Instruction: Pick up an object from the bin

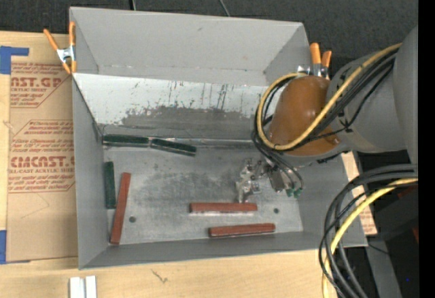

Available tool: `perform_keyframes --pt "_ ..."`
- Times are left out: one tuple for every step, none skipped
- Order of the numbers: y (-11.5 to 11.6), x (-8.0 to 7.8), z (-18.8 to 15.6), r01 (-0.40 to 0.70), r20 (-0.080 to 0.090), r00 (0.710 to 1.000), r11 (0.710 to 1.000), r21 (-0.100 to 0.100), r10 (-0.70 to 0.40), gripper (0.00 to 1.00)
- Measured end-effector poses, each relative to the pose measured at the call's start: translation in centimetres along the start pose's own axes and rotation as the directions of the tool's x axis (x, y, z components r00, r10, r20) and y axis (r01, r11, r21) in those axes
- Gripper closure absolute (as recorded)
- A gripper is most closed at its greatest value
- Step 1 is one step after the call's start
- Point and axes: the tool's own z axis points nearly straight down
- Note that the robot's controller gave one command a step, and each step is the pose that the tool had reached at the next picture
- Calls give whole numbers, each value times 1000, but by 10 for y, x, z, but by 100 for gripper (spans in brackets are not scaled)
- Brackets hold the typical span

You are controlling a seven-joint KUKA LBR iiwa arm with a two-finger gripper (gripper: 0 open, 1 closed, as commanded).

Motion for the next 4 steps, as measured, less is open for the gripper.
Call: perform_keyframes --pt "1 1 1 0 -1 1000 1000 -1 0 0" --pt "1 1 1 1 -1 1000 1000 0 -1 0" --pt "8 18 1 -28 38 999 1000 4 28 0" --pt "14 37 3 10 43 999 1000 4 -10 0"
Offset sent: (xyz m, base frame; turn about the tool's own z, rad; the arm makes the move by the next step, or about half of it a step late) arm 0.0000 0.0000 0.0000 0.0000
